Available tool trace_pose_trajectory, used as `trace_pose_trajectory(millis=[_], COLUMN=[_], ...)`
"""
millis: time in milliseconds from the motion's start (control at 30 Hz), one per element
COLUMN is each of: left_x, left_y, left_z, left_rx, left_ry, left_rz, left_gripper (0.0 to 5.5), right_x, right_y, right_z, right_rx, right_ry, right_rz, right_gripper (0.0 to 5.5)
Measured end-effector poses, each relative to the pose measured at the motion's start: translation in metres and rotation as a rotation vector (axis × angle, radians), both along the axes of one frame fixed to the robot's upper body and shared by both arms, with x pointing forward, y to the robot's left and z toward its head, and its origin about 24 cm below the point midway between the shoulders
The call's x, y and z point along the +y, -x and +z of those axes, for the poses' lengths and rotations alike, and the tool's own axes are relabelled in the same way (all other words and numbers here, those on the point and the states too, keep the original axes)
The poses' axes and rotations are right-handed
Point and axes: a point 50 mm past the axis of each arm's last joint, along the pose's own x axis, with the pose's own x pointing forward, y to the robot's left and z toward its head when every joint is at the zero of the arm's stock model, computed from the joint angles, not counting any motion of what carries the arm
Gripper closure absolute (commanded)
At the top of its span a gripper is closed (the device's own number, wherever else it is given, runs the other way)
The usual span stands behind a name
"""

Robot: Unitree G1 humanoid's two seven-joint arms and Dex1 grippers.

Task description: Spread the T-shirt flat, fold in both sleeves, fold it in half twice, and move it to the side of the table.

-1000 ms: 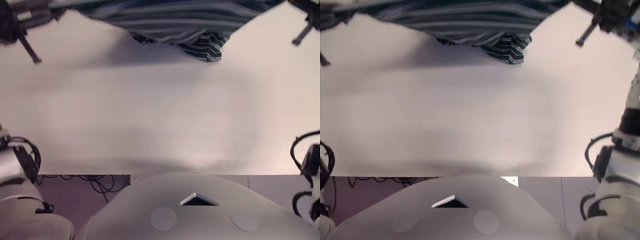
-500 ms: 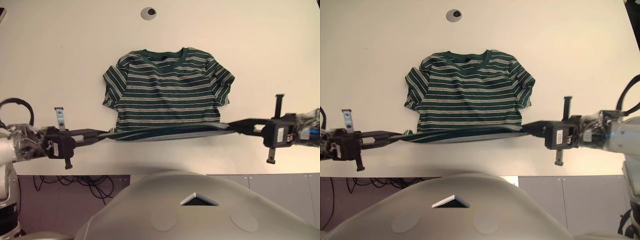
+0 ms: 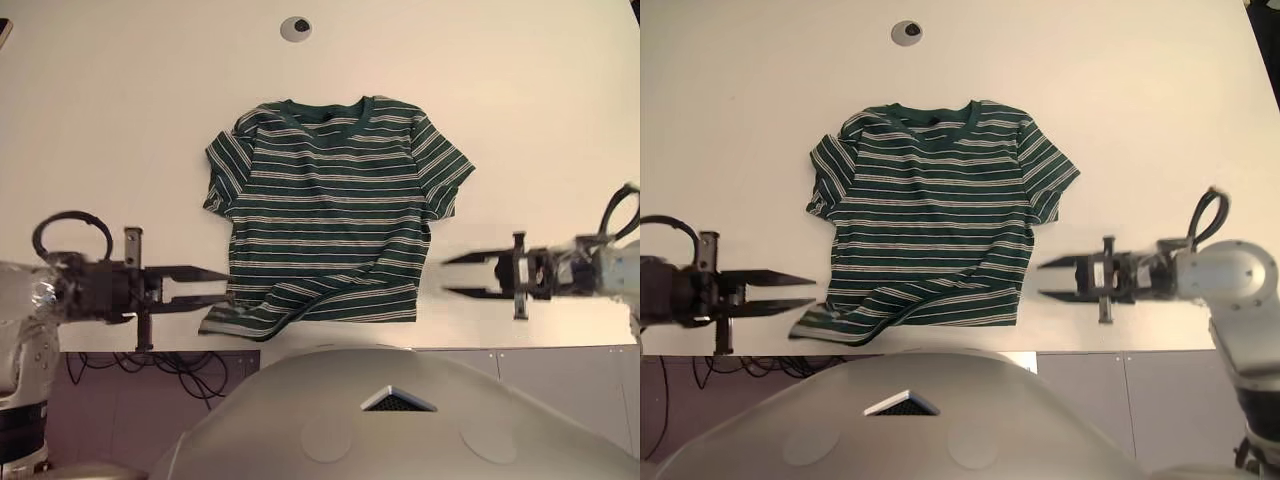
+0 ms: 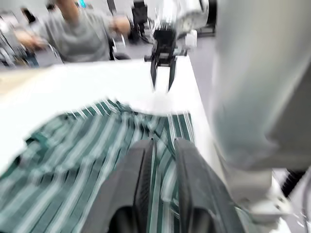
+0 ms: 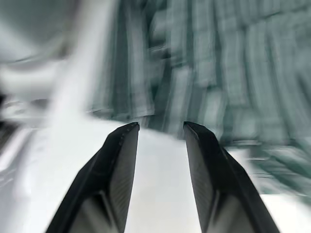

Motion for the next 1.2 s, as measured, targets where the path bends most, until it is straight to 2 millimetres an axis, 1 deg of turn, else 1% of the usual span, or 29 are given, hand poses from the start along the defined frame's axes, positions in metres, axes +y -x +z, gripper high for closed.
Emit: trace_pose_trajectory(millis=[33,100,167,200,233,267,333,367,400,433,467,533,567,600,633,700,767,867,933,1000,1067,1133,1200], left_x=[0.001,0.005,0.006,0.004,-0.001,-0.006,-0.030,-0.048,-0.071,-0.084,-0.103,-0.122,-0.134,-0.142,-0.152,-0.161,-0.169,-0.178,-0.180,-0.185,-0.189,-0.191,-0.190], left_y=[-0.005,-0.008,-0.012,-0.017,-0.029,-0.037,-0.059,-0.066,-0.069,-0.070,-0.071,-0.069,-0.066,-0.062,-0.058,-0.055,-0.057,-0.060,-0.060,-0.071,-0.080,-0.081,-0.078], left_z=[0.005,0.016,0.027,0.030,0.028,0.024,-0.001,-0.015,-0.029,-0.036,-0.045,-0.055,-0.064,-0.072,-0.081,-0.091,-0.101,-0.118,-0.130,-0.132,-0.133,-0.134,-0.135], left_rx=[-0.015,-0.030,-0.047,-0.059,-0.076,-0.084,-0.109,-0.119,-0.118,-0.122,-0.118,-0.116,-0.106,-0.088,-0.070,-0.052,-0.051,-0.028,-0.020,-0.074,-0.085,-0.077,-0.049], left_ry=[0.021,0.074,0.139,0.144,0.103,0.069,-0.019,-0.038,-0.025,-0.019,-0.019,-0.024,-0.047,-0.061,-0.077,-0.094,-0.126,-0.172,-0.207,-0.227,-0.230,-0.232,-0.226], left_rz=[0.006,-0.002,-0.009,0.008,0.050,0.081,0.139,0.133,0.104,0.089,0.064,0.022,-0.021,-0.055,-0.096,-0.125,-0.125,-0.134,-0.134,-0.106,-0.084,-0.097,-0.132], left_gripper=[4.74,4.74,4.74,4.74,4.92,5.01,5.35,5.47,5.47,5.47,5.47,5.47,5.47,5.47,5.47,5.47,5.47,5.47,5.47,5.47,5.47,5.47,5.47], right_x=[0.006,0.019,0.028,0.033,0.037,0.041,0.052,0.059,0.066,0.067,0.070,0.067,0.064,0.065,0.071,0.076,0.082,0.091,0.091,0.089,0.090,0.090,0.091], right_y=[-0.014,-0.026,-0.036,-0.041,-0.046,-0.050,-0.064,-0.072,-0.080,-0.084,-0.092,-0.096,-0.100,-0.104,-0.114,-0.125,-0.135,-0.144,-0.147,-0.148,-0.148,-0.148,-0.148], right_z=[0.002,-0.001,-0.013,-0.019,-0.026,-0.028,-0.039,-0.046,-0.053,-0.058,-0.065,-0.075,-0.086,-0.088,-0.090,-0.093,-0.093,-0.095,-0.095,-0.097,-0.097,-0.098,-0.098], right_rx=[-0.054,-0.075,-0.071,-0.075,-0.089,-0.109,-0.154,-0.170,-0.178,-0.182,-0.185,-0.177,-0.174,-0.189,-0.207,-0.221,-0.231,-0.238,-0.243,-0.232,-0.233,-0.236,-0.234], right_ry=[-0.058,-0.126,-0.141,-0.140,-0.116,-0.121,-0.101,-0.091,-0.088,-0.080,-0.063,-0.017,0.043,0.051,0.072,0.106,0.109,0.113,0.114,0.120,0.115,0.111,0.108], right_rz=[-0.051,-0.086,-0.122,-0.133,-0.137,-0.146,-0.152,-0.152,-0.152,-0.148,-0.158,-0.148,-0.146,-0.142,-0.140,-0.141,-0.154,-0.171,-0.174,-0.182,-0.179,-0.173,-0.174], right_gripper=[4.51,4.96,5.36,5.48,5.50,5.50,5.50,5.50,5.50,5.50,5.50,5.50,5.50,5.50,5.50,5.50,5.50,5.50,5.50,5.50,5.50,5.50,5.50])
